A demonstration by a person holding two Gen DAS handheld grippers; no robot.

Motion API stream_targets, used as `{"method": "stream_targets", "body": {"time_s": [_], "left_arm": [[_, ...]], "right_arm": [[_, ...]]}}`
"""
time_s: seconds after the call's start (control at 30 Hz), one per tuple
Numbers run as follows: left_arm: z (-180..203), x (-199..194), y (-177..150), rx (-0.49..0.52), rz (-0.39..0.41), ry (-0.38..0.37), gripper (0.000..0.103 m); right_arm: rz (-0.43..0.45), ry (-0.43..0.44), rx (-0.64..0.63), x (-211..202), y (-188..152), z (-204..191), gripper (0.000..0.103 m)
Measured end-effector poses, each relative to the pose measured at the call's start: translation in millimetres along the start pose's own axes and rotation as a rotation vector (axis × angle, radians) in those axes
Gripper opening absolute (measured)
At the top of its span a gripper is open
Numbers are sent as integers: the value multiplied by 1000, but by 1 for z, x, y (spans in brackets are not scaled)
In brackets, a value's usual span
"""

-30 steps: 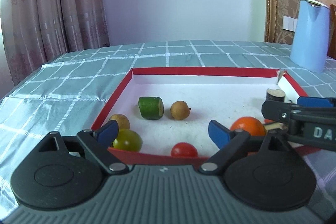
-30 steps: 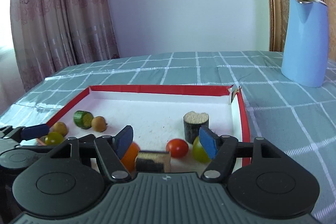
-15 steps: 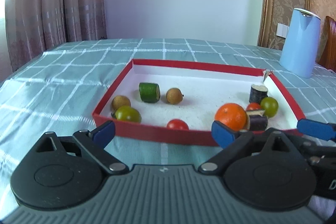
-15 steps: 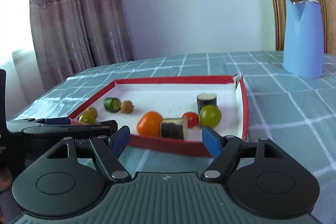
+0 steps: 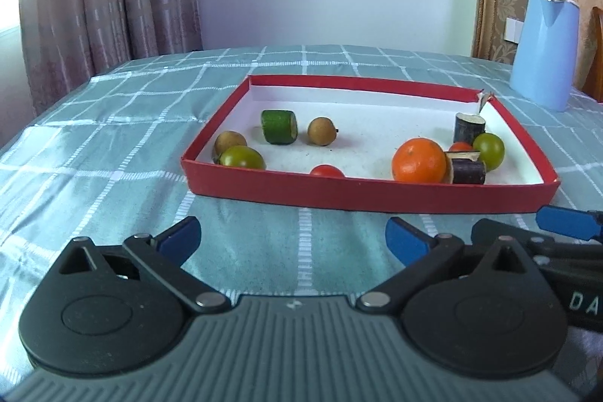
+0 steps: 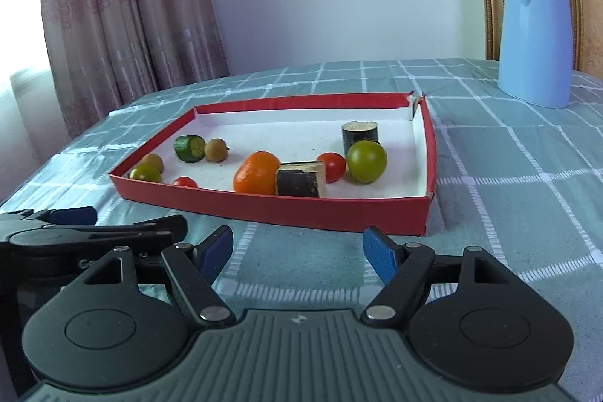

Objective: Organize fruits

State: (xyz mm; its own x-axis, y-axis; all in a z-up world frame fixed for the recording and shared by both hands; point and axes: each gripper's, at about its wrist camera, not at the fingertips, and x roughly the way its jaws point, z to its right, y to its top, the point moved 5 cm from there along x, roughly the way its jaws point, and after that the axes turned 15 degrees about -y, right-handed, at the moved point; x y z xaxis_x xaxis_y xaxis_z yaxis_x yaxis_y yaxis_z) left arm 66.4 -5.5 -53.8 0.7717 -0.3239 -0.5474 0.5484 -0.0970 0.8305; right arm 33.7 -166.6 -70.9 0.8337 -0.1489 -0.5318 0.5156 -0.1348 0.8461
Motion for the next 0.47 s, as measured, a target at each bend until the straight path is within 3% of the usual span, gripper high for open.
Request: {"method": "stream_targets", "body": {"time_s": [0.17,0.33,0.47], "left_arm": [[1,-6,1,1,23,14,103],[-4,-2,-1,-61,-10,-25,103],[-3,-1,-2,-48,-16,-11,103]], "right_arm": [[-14,-17,20,3,0,3,76],[-2,-35,20,3,1,4,76],[-20,-40,12,7,0,3,76]]}}
